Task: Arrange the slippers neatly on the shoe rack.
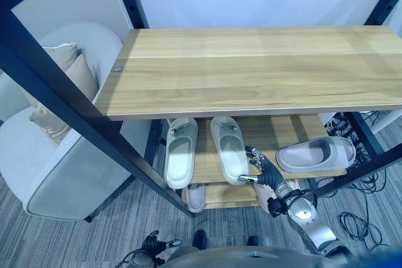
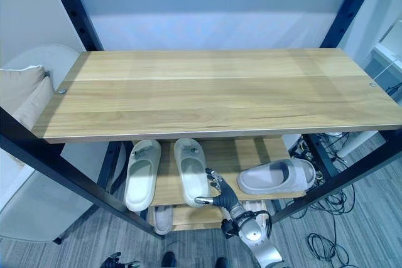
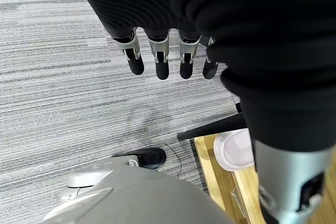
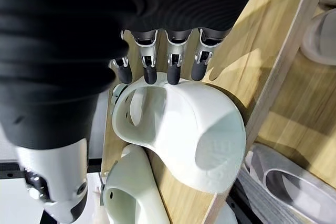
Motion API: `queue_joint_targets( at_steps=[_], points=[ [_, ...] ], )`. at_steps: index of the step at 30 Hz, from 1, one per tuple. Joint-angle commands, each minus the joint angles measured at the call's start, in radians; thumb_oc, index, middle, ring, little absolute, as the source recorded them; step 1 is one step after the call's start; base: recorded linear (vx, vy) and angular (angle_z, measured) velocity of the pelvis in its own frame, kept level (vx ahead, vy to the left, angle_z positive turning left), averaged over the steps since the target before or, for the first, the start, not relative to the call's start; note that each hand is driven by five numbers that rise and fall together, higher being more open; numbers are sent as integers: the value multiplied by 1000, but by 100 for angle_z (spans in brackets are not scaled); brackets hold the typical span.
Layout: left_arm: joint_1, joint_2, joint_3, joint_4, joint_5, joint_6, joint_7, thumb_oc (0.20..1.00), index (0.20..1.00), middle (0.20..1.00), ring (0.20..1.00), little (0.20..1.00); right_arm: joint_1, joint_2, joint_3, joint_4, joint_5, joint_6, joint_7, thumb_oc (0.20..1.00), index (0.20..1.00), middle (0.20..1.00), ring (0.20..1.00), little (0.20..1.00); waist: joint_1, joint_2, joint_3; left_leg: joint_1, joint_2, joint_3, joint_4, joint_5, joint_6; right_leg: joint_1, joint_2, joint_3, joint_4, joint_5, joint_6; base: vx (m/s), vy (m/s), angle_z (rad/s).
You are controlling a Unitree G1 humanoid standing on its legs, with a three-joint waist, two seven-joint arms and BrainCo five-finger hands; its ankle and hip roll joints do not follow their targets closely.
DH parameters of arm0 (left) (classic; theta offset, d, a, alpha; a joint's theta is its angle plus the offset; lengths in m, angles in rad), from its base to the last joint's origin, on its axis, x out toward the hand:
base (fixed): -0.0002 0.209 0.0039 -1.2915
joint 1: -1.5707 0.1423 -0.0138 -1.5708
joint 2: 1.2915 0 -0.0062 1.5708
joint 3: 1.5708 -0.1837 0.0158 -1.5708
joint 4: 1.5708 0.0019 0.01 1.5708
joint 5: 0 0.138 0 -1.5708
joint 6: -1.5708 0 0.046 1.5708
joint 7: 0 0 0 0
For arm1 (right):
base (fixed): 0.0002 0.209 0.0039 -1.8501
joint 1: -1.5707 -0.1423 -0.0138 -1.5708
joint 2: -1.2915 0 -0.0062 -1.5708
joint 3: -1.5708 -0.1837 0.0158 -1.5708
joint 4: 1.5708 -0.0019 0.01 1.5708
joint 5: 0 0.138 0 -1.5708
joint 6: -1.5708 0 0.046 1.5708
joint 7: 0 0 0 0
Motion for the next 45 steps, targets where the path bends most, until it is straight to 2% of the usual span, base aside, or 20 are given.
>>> queue_joint_targets(
  at_steps=[1, 28, 45],
  points=[
    [-84, -55, -31, 59, -1, -12, 13, 1000, 1000, 1000, 1000, 1000, -60, 9, 26, -104, 15, -36, 10, 1000, 1000, 1000, 1000, 1000, 17, -14, 38, 5, 17, 23, 13, -68, -22, 42, -29, -13, 10, -38, 62, 0, 0, 0],
    [-102, -57, -52, 53, -5, -9, 15, 1000, 1000, 1000, 1000, 1000, -87, 37, 86, -74, 77, -15, 21, 1000, 1000, 1000, 1000, 1000, 34, -25, 46, -13, 10, 8, 13, -66, -24, 31, -31, -28, 10, -38, 62, 0, 1, 1],
    [-109, -65, -65, 50, -15, -6, 15, 1000, 1000, 1000, 1000, 1000, -107, 49, 144, -82, 147, 5, 51, 1000, 1000, 1000, 1000, 1000, 38, -18, 54, -20, -3, -3, 13, -65, -20, 29, -40, -37, 11, -35, 63, -2, 8, 2]
  ],
)
